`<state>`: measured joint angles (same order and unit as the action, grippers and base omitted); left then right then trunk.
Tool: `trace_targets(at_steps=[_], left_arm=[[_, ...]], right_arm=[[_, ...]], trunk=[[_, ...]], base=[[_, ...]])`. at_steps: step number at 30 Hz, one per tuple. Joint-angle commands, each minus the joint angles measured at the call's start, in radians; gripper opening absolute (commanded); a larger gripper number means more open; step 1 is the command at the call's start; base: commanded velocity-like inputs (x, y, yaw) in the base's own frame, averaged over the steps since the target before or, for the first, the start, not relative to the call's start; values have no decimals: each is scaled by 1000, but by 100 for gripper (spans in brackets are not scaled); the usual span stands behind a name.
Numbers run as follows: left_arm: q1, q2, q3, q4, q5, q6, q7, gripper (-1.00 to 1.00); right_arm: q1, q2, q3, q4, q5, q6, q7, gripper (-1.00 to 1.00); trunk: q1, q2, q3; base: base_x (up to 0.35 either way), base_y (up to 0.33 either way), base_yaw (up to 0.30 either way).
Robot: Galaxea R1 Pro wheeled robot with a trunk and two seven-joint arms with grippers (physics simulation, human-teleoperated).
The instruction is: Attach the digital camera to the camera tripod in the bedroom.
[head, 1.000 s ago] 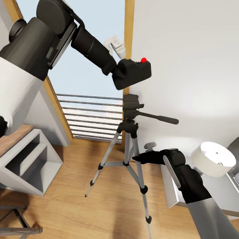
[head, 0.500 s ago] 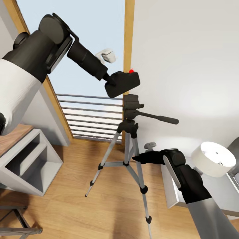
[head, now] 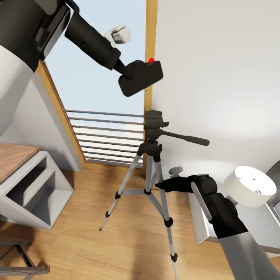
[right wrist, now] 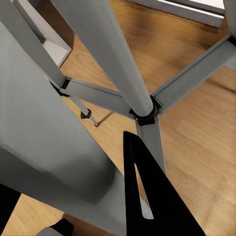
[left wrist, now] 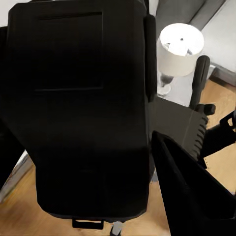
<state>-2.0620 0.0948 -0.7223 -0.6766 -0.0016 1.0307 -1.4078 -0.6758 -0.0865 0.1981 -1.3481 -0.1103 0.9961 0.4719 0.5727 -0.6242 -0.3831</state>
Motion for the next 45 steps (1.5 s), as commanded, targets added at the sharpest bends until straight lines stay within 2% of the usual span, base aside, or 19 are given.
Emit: trace_targets(at_steps=[1,2,7,12,13,14,16,20,30,39,45], left_arm=[[-16,-2,-4,3,8,8,-6,-100],[-22,-4,-4,4,13,8,-6,-100],[-42,-25,-8,17,87,8,-12,-100],[-45,-40,-25,36,120,7,-73,-100],[-45,-45,-48,39,122,7,-88,-100],[-45,-57,-122,42,125,7,-106,-100],[-46,-68,-174,43,126,6,-113,-100],[-46,-78,-220,40,128,6,-118,-100],[-48,-79,-237,31,125,6,-120,-100],[-52,-66,-238,23,126,6,-128,-100],[-52,-33,-240,-26,127,6,-129,-100]], right_arm=[[-1,-1,1,33,8,4,-6,-100],[-1,-1,1,33,8,4,-6,-100],[-1,-1,1,33,8,4,-6,-100],[-1,-1,1,33,8,4,-7,-100],[-1,-1,1,33,8,4,-7,-100],[-1,-1,1,33,8,4,-7,-100],[-1,-1,1,33,8,4,-7,-100],[-1,-1,1,33,8,4,-7,-100],[-1,-1,1,33,8,3,-7,-100],[-1,-1,1,33,8,3,-7,-100],[-1,-1,1,33,7,3,-7,-100]], trunk=[[1,-1,-2],[1,-1,-2],[1,-1,-2],[1,-1,-2],[1,-1,-2],[1,-1,-2],[1,-1,-2],[1,-1,-2],[1,-1,-2],[1,-1,-2],[1,-1,-2]], base=[[0,0,0],[0,0,0],[0,0,0],[0,0,0],[0,0,0],[0,0,0],[0,0,0],[0,0,0],[0,0,0],[0,0,0],[0,0,0]])
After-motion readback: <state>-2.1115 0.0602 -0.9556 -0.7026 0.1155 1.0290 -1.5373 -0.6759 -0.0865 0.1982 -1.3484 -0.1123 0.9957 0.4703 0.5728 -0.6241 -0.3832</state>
